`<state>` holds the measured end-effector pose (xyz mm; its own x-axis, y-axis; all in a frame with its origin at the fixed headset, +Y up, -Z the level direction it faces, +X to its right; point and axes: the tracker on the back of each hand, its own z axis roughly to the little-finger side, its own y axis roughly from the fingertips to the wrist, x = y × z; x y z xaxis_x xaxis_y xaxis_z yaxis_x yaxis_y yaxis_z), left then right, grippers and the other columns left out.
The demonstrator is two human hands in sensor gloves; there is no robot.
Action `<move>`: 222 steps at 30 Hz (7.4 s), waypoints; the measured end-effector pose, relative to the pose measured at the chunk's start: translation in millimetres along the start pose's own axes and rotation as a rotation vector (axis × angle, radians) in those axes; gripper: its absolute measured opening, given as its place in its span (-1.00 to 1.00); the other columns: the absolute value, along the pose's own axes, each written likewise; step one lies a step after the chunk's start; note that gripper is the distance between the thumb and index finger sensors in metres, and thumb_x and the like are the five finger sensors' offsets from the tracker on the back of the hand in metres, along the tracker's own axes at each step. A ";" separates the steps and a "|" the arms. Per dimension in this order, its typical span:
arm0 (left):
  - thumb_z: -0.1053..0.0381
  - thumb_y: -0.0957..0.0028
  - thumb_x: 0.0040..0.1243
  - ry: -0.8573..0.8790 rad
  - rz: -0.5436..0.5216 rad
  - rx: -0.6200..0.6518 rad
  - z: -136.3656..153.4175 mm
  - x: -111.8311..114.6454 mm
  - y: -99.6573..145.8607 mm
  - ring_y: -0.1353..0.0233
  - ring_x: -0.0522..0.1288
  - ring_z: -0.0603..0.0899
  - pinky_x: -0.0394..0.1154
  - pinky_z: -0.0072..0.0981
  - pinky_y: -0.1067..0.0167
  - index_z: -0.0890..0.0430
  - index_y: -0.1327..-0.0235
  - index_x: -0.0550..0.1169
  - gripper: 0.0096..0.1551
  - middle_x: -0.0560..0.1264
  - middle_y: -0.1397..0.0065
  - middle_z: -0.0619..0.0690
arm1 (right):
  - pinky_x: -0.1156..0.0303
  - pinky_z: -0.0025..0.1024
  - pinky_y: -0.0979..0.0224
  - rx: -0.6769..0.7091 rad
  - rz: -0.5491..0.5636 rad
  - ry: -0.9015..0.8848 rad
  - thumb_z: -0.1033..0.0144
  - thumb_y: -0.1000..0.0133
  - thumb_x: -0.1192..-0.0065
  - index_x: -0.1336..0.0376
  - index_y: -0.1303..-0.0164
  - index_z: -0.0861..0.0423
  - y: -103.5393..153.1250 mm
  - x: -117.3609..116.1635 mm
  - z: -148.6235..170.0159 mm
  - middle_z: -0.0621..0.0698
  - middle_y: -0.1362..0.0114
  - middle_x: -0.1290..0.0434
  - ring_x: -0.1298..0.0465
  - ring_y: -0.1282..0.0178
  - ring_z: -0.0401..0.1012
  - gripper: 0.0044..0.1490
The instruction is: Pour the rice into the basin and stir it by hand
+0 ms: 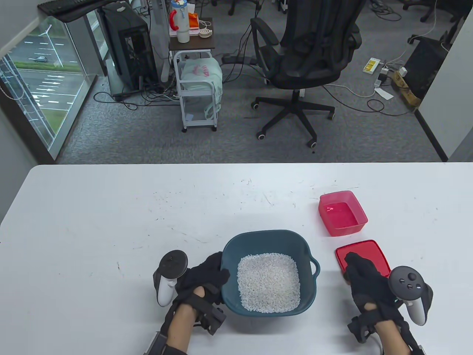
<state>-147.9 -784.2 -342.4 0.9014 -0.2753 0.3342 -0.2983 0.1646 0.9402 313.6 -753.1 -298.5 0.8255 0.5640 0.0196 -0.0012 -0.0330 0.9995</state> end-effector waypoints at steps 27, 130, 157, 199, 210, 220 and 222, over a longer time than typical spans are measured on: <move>-0.05 -0.06 0.29 -0.034 0.062 -0.055 6.4 7.1 -4.0 0.54 0.79 0.01 0.76 -0.42 0.66 0.33 -0.53 0.27 -0.12 0.41 -0.43 0.44 | -0.27 0.35 -0.38 0.376 -0.251 0.378 0.09 0.06 -0.25 -0.33 -0.38 0.13 -14.2 -67.3 -141.6 0.24 -0.53 -0.32 -0.38 -0.46 0.27 -0.23; 0.03 -0.08 0.24 -0.066 -0.013 -0.072 2.7 10.7 3.2 0.61 0.77 0.00 0.75 -0.41 0.72 0.33 -0.52 0.32 -0.21 0.44 -0.39 0.44 | -0.60 0.09 0.18 -0.247 -0.950 1.170 0.22 0.15 -0.23 -0.43 -0.11 0.43 -54.4 -204.0 -140.9 0.47 -0.08 -0.60 -0.71 0.18 0.20 -0.24; 0.02 -0.08 0.25 -0.081 -0.015 -0.051 1.8 11.3 3.8 0.61 0.77 0.00 0.75 -0.41 0.72 0.32 -0.52 0.33 -0.21 0.45 -0.39 0.44 | -0.40 0.26 -0.21 -0.179 -0.692 1.003 0.11 0.08 -0.19 -0.35 -0.28 0.24 -95.4 -204.8 -147.8 0.27 -0.31 -0.52 -0.51 -0.25 0.25 -0.24; 0.03 -0.08 0.25 -0.078 -0.045 -0.048 0.2 12.7 5.4 0.60 0.77 0.01 0.75 -0.41 0.73 0.33 -0.50 0.35 -0.23 0.46 -0.38 0.43 | -0.57 0.13 0.18 -0.324 -0.815 1.126 0.03 0.10 -0.20 -0.43 -0.07 0.47 -78.2 -197.9 -136.9 0.42 -0.03 -0.66 -0.69 0.18 0.24 -0.16; 0.02 -0.08 0.25 -0.078 -0.049 -0.050 0.0 12.9 5.5 0.61 0.77 0.00 0.75 -0.41 0.73 0.33 -0.50 0.35 -0.23 0.47 -0.38 0.43 | -0.58 0.20 0.16 -0.144 -1.238 0.499 0.04 0.16 -0.26 -0.51 0.02 0.47 -61.1 -210.1 -137.3 0.42 0.02 -0.72 -0.71 0.17 0.29 -0.16; 0.03 -0.08 0.24 -0.076 -0.036 -0.039 0.1 12.8 5.4 0.61 0.77 0.01 0.75 -0.40 0.72 0.32 -0.51 0.34 -0.23 0.46 -0.39 0.43 | -0.24 0.30 -0.31 -0.144 -1.123 0.268 0.06 0.09 -0.19 -0.08 -0.37 0.28 -86.7 -214.6 -143.8 0.27 -0.49 -0.23 -0.26 -0.44 0.22 -0.10; 0.03 -0.08 0.25 -0.080 -0.033 -0.035 -0.3 12.9 5.3 0.60 0.77 0.01 0.75 -0.41 0.72 0.32 -0.51 0.34 -0.23 0.46 -0.39 0.43 | -0.17 0.29 -0.35 -0.168 -1.011 0.326 0.05 0.06 -0.16 -0.03 -0.41 0.20 -91.4 -211.5 -142.9 0.22 -0.52 -0.16 -0.18 -0.48 0.20 -0.11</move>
<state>-137.8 -786.6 -333.1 0.8821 -0.3555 0.3090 -0.2567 0.1872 0.9482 58.5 -751.4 -390.2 0.2969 0.4601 -0.8368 0.4992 0.6722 0.5467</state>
